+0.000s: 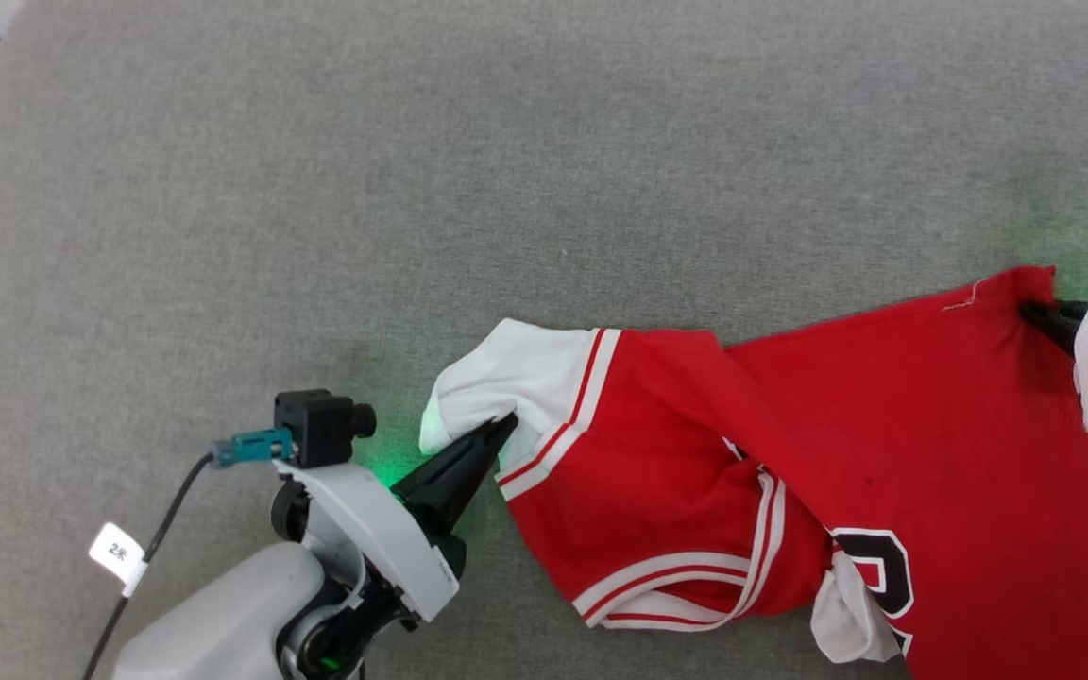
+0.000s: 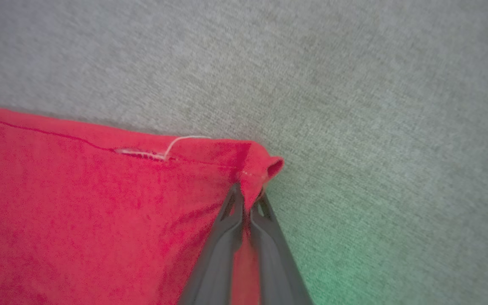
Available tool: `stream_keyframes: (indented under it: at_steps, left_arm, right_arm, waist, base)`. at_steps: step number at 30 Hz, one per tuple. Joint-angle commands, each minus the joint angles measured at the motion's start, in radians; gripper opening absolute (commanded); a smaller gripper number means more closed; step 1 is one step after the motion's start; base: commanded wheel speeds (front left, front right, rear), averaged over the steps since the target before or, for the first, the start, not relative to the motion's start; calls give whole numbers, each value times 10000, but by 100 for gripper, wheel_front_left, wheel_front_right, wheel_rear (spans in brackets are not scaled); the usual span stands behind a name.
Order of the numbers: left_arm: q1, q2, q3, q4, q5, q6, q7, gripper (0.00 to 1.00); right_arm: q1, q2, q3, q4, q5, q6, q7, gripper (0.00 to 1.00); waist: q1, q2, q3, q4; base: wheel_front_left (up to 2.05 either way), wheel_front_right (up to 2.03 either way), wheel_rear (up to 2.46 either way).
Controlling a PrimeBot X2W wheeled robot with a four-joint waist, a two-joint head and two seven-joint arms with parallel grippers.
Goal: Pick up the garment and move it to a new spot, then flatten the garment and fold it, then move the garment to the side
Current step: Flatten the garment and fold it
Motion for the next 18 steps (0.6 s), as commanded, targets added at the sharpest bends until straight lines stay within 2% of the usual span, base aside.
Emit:
stream_keyframes:
  at_steps: [1,6,11,18]
  left_arm:
    - [-94,-22,10,81,-41,-61,-9,0]
    - [-1051,-33,420,213,-180,-59,78,0]
    - [-3106,-237,1341,750,-302,83,247,0]
    - [-7071,-874,3178,3053,-969,706,320,0]
  right_arm:
    - [-47,177,135,231,210,0,-290,0]
    - [-977,418,-269,787,526,0,-1257,0]
    - [-2688,910,-1025,1862,88,-2,-2142,0]
    - [-6311,1955,-2722,4154,-1316,-3,-3680,0]
  waist:
    - [-1,0,-118,-99]
    - [-1,0,-363,-284]
    - [-1,0,-304,-533]
    - [-1,0,296,-933]
  base:
    - [0,0,0]
    - [0,0,0]
    - [0,0,0]
    - [0,0,0]
